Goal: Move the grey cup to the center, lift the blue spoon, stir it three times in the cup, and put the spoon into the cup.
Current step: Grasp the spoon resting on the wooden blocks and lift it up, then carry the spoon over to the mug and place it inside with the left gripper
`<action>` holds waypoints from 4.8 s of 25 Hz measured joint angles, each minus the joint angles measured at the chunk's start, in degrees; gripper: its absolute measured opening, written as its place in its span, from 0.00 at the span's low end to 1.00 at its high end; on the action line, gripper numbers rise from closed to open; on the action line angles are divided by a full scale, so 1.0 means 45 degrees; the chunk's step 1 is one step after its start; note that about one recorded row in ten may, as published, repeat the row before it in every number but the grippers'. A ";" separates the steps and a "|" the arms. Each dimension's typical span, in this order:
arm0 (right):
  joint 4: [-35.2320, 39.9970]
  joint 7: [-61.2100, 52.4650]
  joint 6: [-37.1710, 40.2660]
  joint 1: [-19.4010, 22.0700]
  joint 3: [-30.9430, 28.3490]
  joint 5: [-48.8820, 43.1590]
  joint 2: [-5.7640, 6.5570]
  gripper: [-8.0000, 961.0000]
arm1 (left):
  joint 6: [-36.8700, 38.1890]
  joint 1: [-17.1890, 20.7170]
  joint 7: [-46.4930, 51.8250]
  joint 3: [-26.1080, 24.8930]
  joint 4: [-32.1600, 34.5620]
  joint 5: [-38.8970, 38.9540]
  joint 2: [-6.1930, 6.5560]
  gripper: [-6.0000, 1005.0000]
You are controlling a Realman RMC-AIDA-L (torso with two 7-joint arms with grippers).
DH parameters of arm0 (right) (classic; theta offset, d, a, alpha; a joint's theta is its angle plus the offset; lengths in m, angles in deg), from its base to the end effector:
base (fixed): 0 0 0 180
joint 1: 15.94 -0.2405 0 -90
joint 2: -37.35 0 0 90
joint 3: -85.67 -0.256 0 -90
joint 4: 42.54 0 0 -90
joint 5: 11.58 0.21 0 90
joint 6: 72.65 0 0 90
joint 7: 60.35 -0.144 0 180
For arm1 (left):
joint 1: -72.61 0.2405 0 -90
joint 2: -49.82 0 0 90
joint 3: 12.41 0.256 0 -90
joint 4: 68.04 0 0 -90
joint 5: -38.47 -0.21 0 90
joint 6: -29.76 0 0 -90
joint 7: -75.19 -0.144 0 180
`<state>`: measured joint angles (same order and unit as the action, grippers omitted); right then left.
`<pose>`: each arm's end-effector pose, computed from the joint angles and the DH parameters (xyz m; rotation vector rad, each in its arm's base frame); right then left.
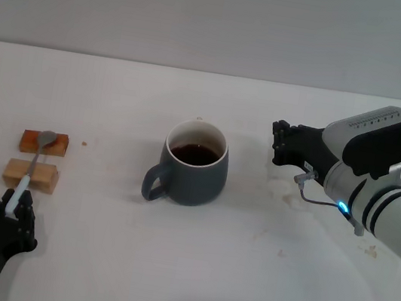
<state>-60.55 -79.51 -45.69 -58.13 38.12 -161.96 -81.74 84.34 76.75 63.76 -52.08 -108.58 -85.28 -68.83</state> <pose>0.2395 0.4044 -0.1046 -2.1357 0.6552 0.4014 -0.3400 0.2045 -0.0765 -1.5582 -0.8574 -0.5237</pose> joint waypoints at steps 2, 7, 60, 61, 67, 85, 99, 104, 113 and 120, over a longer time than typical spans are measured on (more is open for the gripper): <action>-0.0001 0.0000 0.0000 0.0000 0.0000 -0.0001 0.0000 0.05 | 0.0002 -0.0007 0.0001 0.0034 0.0014 0.0000 0.0000 0.20; 0.0000 0.0000 -0.0001 0.0010 -0.0001 -0.0001 0.0000 0.05 | 0.0007 -0.0040 0.0002 0.0082 0.0069 -0.0001 0.0000 0.19; -0.0035 0.0000 -0.0034 0.0018 -0.0003 -0.0020 0.0000 0.05 | 0.0250 -0.0500 0.0106 -0.0053 -0.0667 0.0328 0.0288 0.18; -0.0020 0.0000 -0.0034 0.0023 -0.0016 -0.0020 0.0000 0.05 | 0.0250 -0.0504 0.0079 -0.0056 -0.0815 0.0307 0.0350 0.18; 0.0092 0.0000 -0.0034 0.0063 -0.0129 -0.0019 -0.0001 0.05 | 0.0115 -0.0502 0.0022 -0.0386 -0.2375 0.0022 0.1276 0.18; 0.0083 0.0000 -0.0019 0.0137 -0.0137 0.0021 -0.0002 0.05 | -0.0706 -0.0390 0.0128 -0.1347 -0.3886 -0.1293 0.1772 0.14; 0.0668 -0.0001 -0.0029 0.0058 -0.0606 0.0030 0.0001 0.05 | -0.1380 -0.0284 0.0152 -0.1439 -0.6026 -0.1651 0.2449 0.15; 0.1198 0.0010 0.0072 -0.0010 -0.0883 0.0017 0.0036 0.05 | -0.2085 -0.0066 0.0154 -0.1581 -0.7331 -0.2586 0.2588 0.15; 0.1682 0.3928 0.0012 0.0164 -0.4806 0.0097 0.0133 0.05 | -0.4197 0.0152 0.0158 -0.1999 -0.9107 -0.3923 0.2518 0.15; 0.0677 0.8317 -0.0234 0.0932 -0.8962 0.0119 0.0111 0.05 | -0.5090 0.0221 0.0096 -0.1907 -0.9713 -0.3941 0.2467 0.16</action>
<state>-57.51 -42.08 -46.74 -53.93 -2.21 -161.43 -81.24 61.44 77.74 64.19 -60.66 -152.29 -103.01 -57.73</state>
